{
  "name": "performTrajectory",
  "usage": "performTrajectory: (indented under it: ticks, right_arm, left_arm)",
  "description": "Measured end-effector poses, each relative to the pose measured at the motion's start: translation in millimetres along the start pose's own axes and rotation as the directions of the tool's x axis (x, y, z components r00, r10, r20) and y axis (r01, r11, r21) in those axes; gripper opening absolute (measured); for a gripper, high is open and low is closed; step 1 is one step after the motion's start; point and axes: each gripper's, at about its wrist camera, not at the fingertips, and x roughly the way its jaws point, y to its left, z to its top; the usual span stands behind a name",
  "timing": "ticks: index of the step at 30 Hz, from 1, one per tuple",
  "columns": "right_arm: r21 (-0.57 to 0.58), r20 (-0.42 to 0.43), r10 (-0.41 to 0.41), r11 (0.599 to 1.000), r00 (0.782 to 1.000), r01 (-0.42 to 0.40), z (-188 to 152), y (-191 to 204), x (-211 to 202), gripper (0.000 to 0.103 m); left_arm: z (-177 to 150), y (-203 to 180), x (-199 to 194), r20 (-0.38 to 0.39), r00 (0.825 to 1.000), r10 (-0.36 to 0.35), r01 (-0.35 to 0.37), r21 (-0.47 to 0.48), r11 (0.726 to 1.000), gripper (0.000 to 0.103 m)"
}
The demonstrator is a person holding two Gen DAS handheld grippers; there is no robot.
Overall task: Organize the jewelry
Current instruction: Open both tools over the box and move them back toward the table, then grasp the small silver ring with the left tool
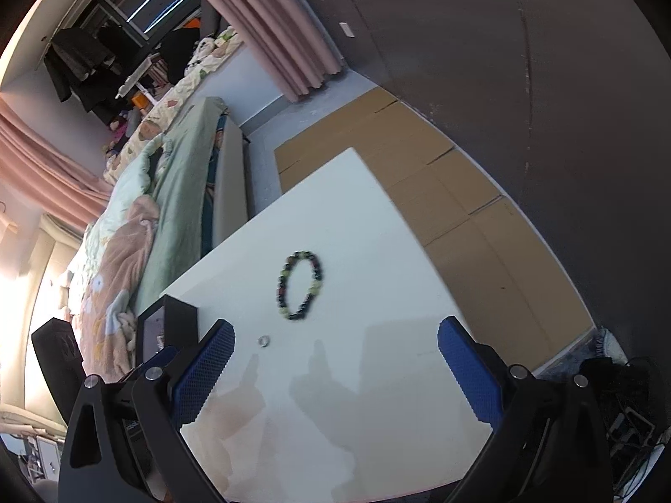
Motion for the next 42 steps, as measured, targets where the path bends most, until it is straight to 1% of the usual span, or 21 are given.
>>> performTrajectory:
  ticks: [4,8,10,12,16,18,20,21,24,25,26,27,29,30,31,33,36,37,38,40,42]
  right_arm:
    - [0.004,-0.003,-0.009,1.0,1.0,0.009,6,-9,1,0.095]
    - [0.006,0.003,-0.008,1.0,1.0,0.008,10,-16,-2,0.095]
    - [0.014,0.004,-0.007,1.0,1.0,0.007,13,-19,-1,0.095]
    - [0.015,0.003,-0.009,1.0,1.0,0.009,16,-20,1,0.095]
    - [0.004,0.0,-0.01,1.0,1.0,0.01,18,-18,3,0.095]
    - [-0.001,0.001,-0.014,1.0,1.0,0.014,19,-17,3,0.095]
    - [0.001,0.001,-0.016,1.0,1.0,0.016,20,-17,3,0.095]
    - [0.004,0.001,-0.017,1.0,1.0,0.017,20,-17,4,0.095]
    - [0.01,-0.003,-0.021,1.0,1.0,0.021,21,-19,6,0.095]
    - [0.007,-0.005,-0.025,1.0,1.0,0.025,22,-17,8,0.095]
    - [0.005,-0.006,-0.026,1.0,1.0,0.026,21,-17,8,0.095]
    - [0.0,-0.008,-0.027,1.0,1.0,0.027,21,-15,10,0.095]
    - [-0.01,-0.014,-0.032,0.999,0.999,0.031,21,-12,14,0.095]
    - [-0.016,-0.018,-0.034,0.999,0.999,0.033,21,-11,16,0.095]
    - [-0.025,-0.027,-0.037,0.999,0.999,0.036,20,-8,20,0.095]
    - [-0.04,-0.041,-0.043,0.998,0.998,0.041,20,-4,27,0.094]
    - [-0.063,-0.066,-0.05,0.997,0.997,0.046,20,4,38,0.086]
    - [-0.069,-0.074,-0.051,0.997,0.996,0.046,19,7,42,0.078]
    - [-0.076,-0.086,-0.053,0.996,0.995,0.046,19,10,47,0.074]
    - [-0.089,-0.112,-0.054,0.995,0.992,0.045,18,17,59,0.073]
    - [-0.095,-0.126,-0.063,0.994,0.99,0.052,18,22,68,0.065]
  left_arm:
    - [-3,-10,22,-0.038,0.999,0.017,-0.016,0.019,1.0,0.08]
    - [-3,-9,35,-0.066,0.998,0.016,-0.015,0.011,1.0,0.065]
    - [-2,-8,37,-0.068,0.997,0.023,-0.023,0.003,1.0,0.06]
    - [-2,-6,40,-0.075,0.997,0.019,-0.02,-0.011,1.0,0.051]
    - [-2,-8,49,-0.093,0.996,0.017,-0.018,-0.013,1.0,0.047]
    - [-4,-12,54,-0.107,0.994,0.017,-0.018,-0.004,1.0,0.038]
    - [-6,-17,60,-0.121,0.992,0.038,-0.037,0.008,0.999,0.034]
    - [-7,-18,62,-0.121,0.992,0.046,-0.045,0.012,0.999,0.033]
    - [-7,-25,63,-0.104,0.99,0.096,-0.092,0.044,0.995,0.028]
    - [-9,-27,63,-0.097,0.988,0.122,-0.116,0.058,0.991,0.025]
    - [-9,-28,64,-0.092,0.985,0.146,-0.14,0.069,0.988,0.017]
    - [-9,-29,64,-0.091,0.983,0.159,-0.152,0.076,0.985,0.013]
    - [-8,-26,63,-0.111,0.986,0.126,-0.119,0.073,0.99,0.013]
    - [-7,-22,61,-0.127,0.988,0.09,-0.084,0.05,0.995,0.013]
    - [-5,-17,58,-0.124,0.989,0.077,-0.073,0.035,0.997,0.013]
    - [-1,-13,50,-0.099,0.992,0.078,-0.075,0.032,0.997,0.013]
    - [6,-7,37,-0.072,0.996,0.056,-0.055,0.022,0.998,0.013]
    - [8,-5,33,-0.066,0.997,0.051,-0.05,0.017,0.999,0.013]
    - [10,-2,29,-0.059,0.997,0.041,-0.041,0.007,0.999,0.013]
    - [14,2,21,-0.042,0.999,0.034,-0.034,-0.002,0.999,0.013]
    - [19,6,13,-0.024,0.999,0.027,-0.027,-0.006,1.0,0.013]
